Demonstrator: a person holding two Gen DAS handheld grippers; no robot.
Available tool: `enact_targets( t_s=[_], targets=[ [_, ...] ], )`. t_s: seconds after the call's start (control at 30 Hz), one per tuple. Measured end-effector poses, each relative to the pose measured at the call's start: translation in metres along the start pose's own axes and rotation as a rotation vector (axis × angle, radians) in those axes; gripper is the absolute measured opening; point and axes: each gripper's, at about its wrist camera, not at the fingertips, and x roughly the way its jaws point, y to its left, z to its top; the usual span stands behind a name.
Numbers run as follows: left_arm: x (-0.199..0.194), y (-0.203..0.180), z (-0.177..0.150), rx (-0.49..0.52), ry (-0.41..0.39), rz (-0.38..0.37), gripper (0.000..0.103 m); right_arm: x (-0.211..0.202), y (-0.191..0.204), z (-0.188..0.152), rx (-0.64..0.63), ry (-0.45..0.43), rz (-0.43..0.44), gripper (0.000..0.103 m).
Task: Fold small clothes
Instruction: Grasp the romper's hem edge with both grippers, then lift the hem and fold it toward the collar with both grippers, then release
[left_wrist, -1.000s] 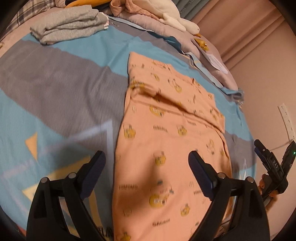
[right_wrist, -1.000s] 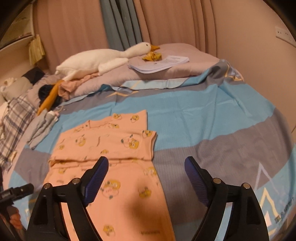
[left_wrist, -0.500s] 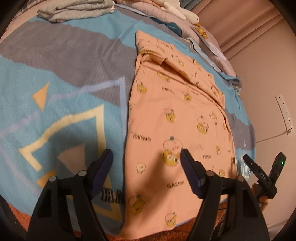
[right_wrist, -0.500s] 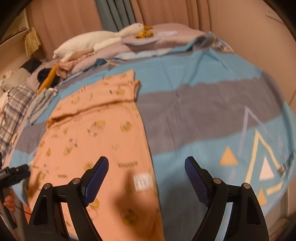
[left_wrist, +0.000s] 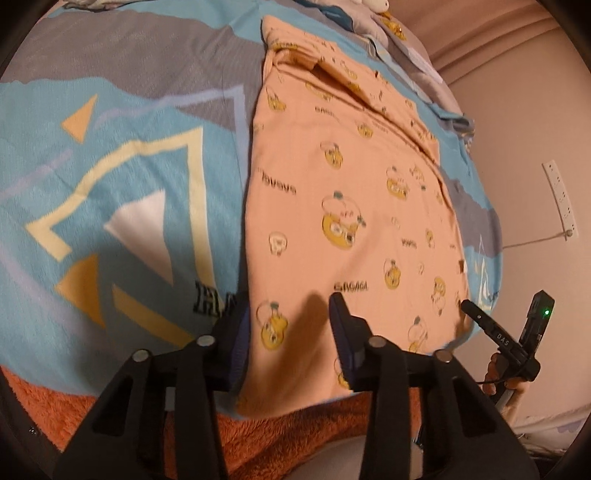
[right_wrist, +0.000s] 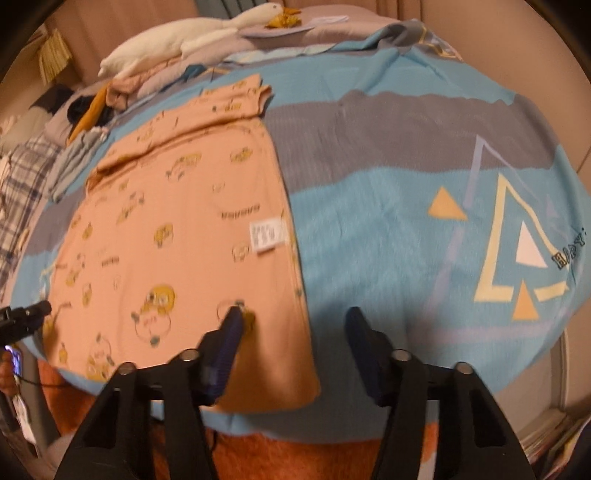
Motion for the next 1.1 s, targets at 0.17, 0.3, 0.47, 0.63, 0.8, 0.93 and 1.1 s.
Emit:
enact_targets(
  t_s=[0.17, 0.3, 0.47, 0.63, 0.8, 0.93, 1.1],
  targets=[
    [0.002, -0.001, -0.007, 0.000, 0.046, -0.024, 0.037, -0.001, -0.002, -0.006, -0.005, 0.027, 0.016, 0.047],
    [0.005, -0.002, -0.013, 0.008, 0.072, -0.040, 0.036, -0.003, -0.001, -0.010, -0.014, 0.053, 0.032, 0.041],
    [0.009, -0.003, -0.017, 0.008, 0.099, -0.069, 0.026, -0.001, 0.005, -0.012, -0.028, 0.062, 0.065, 0.029],
    [0.019, -0.006, -0.021, 0.017, 0.140, -0.083, 0.008, 0.004, 0.012, -0.011, -0.048, 0.067, 0.101, 0.014],
    [0.012, -0.012, -0.018, 0.036, 0.107, -0.105, 0.007, 0.002, 0.016, -0.004, -0.049, 0.053, 0.138, 0.011],
    [0.005, -0.012, -0.010, 0.008, 0.073, -0.152, 0.006, -0.005, 0.015, 0.005, -0.022, 0.021, 0.212, 0.011],
    [-0.004, -0.011, 0.008, -0.034, 0.029, -0.238, 0.006, -0.009, 0.014, 0.024, 0.032, -0.032, 0.320, 0.010]
  ],
)
